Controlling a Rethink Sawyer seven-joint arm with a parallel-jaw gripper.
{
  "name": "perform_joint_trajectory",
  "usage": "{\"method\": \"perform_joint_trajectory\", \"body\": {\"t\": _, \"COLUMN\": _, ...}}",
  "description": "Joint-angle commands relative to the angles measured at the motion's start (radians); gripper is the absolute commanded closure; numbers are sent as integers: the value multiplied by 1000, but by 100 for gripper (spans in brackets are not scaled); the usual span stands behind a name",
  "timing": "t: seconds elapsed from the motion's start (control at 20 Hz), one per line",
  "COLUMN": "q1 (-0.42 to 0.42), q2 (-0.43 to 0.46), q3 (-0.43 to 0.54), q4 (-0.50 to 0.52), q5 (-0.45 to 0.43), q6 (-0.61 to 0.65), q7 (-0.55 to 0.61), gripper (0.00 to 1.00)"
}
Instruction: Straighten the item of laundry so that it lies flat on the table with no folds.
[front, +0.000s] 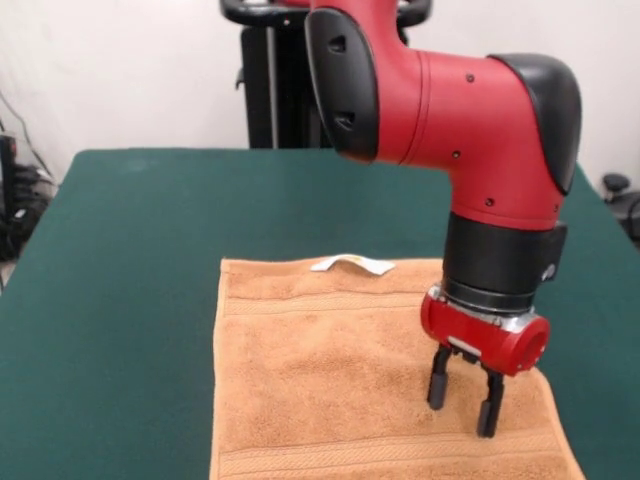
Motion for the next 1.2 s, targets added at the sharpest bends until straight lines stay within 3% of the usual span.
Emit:
{"method": "perform_joint_trajectory", "body": {"t": 0.05, "q1": -70, "q2": 46, "q3": 167, "q4": -178, "q5": -41, "q6": 697, "q7": -362, "gripper": 0}}
{"method": "perform_joint_trajectory", "body": {"t": 0.35, "q1": -38, "q2": 82, "q3": 186, "q4": -278, "q5": -49, "q6": 770, "q7": -324, "gripper": 0}}
{"method": "perform_joint_trajectory", "body": {"t": 0.8, "q1": -7, "q2": 50, "q3": 243, "q4": -455, "q5": -24, "q6": 1061, "q7": -274, "gripper": 0}}
{"method": "perform_joint_trajectory", "body": {"t": 1.15, "q1": 10, "q2": -15, "q3": 252, "q4": -373, "q5": -15, "q6": 1043, "q7": -234, "gripper": 0}}
{"method": "perform_joint_trajectory", "body": {"t": 1.2, "q1": 12, "q2": -41, "q3": 250, "q4": -322, "q5": -8, "q6": 1017, "q7": -228, "gripper": 0}}
